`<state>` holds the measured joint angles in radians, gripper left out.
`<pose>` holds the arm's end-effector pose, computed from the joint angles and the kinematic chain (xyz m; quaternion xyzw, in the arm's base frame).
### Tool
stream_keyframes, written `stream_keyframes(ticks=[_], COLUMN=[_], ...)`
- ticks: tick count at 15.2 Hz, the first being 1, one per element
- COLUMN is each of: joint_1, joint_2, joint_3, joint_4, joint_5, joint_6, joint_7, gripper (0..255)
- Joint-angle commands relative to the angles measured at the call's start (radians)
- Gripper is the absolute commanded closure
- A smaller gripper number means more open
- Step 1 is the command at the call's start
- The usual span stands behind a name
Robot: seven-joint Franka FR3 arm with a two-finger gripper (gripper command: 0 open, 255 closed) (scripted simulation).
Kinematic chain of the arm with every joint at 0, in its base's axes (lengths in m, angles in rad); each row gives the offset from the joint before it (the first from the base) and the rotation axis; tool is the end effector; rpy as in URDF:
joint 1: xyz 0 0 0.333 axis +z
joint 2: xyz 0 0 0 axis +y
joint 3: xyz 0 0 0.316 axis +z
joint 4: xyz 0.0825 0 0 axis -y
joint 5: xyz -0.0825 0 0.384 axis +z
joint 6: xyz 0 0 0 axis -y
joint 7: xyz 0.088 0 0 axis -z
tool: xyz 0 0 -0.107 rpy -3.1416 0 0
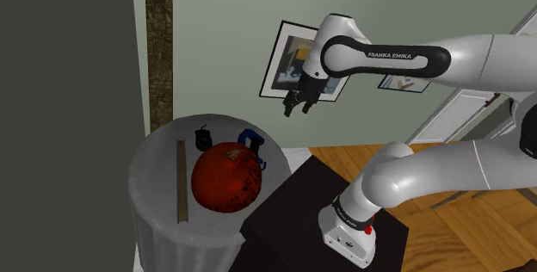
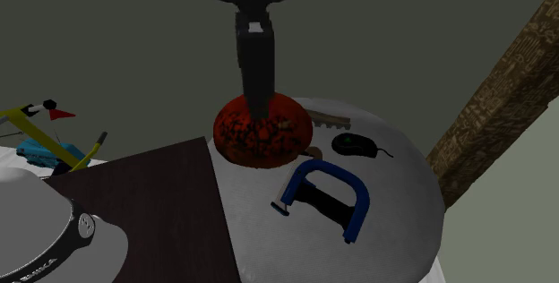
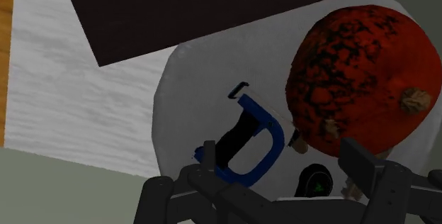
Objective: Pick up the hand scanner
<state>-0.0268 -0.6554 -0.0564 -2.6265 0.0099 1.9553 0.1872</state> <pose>0.3439 -0.0281 0.4515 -0.9911 0.1307 0.0096 0.0212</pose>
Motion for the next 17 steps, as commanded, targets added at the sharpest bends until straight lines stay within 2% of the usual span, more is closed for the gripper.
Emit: stream_keyframes(ticks=[1, 6, 10, 13, 15, 17], joint_1=[-0.006, -0.004, 0.042, 0.116, 0.173, 0.200], joint_2=[0.040, 0.185, 0.341, 0.480, 0.583, 0.692], joint_3=[-0.018, -0.079, -0.145, -0.210, -0.249, -0.258], joint_4=[-0.041, -0.113, -0.135, -0.120, -0.089, -0.039], joint_5=[0.030, 0.130, 0.280, 0.485, 0.691, 0.929], joint_6=[0.101, 0.352, 0.554, 0.683, 0.740, 0.763], joint_7=[0.017, 0.014, -0.044, -0.161, -0.293, -0.452], gripper=[0, 0, 0, 0, 0, 0])
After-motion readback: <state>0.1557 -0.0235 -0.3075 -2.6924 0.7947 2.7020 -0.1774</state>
